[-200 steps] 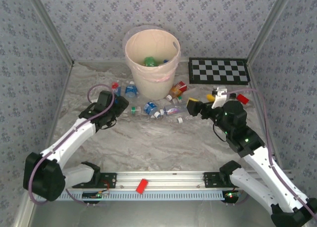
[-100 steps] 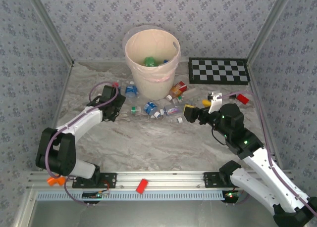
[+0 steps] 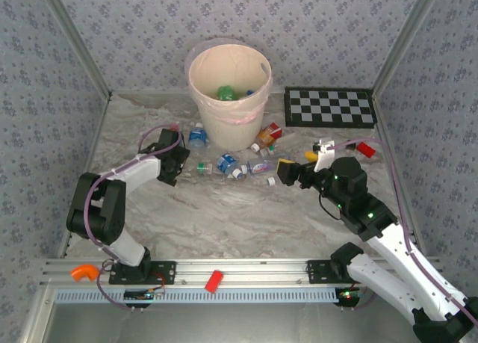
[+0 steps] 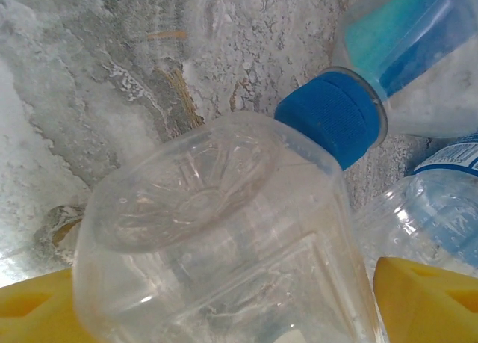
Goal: Put the plastic bottles in the bin
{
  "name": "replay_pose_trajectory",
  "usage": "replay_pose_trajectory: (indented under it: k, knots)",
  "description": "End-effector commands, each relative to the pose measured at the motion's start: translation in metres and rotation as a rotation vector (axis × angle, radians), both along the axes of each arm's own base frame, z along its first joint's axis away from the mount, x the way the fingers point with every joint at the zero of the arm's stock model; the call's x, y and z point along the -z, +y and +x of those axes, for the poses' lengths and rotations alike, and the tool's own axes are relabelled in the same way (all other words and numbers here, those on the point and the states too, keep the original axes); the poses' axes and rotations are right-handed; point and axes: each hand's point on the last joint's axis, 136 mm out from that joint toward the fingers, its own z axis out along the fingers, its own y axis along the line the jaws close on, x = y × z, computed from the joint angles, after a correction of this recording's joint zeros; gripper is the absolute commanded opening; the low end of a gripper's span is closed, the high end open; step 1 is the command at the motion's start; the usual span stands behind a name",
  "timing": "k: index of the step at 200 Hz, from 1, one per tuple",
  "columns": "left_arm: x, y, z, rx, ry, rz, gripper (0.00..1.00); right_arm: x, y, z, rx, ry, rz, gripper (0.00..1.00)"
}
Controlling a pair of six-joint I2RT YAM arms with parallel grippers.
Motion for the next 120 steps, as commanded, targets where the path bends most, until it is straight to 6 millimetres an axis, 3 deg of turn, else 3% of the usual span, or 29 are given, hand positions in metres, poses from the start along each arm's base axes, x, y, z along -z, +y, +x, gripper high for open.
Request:
replay_pose_trajectory:
  k: [1,35,57,91,120]
  knots:
    - [0.000,-0.003,0.008,-0.015,0.011,-0.026,0.87,-0.001,-0.002,-0.001,0.014,-0.004,0.005,1.00]
    - [0.008,-0.005,0.010,0.000,0.017,-0.037,0.86,0.001,-0.003,-0.001,0.018,0.002,0.008,0.99]
    - [0.008,-0.005,0.011,0.005,0.006,-0.038,0.77,0.001,-0.003,-0.002,0.019,0.003,0.007,0.99]
    - [0.000,0.004,0.003,-0.008,-0.005,-0.005,0.64,0.001,-0.003,-0.002,0.023,0.004,0.012,0.99]
    - [-0.010,0.009,-0.003,-0.005,-0.016,0.009,0.64,0.001,-0.002,-0.002,0.024,0.006,0.019,0.99]
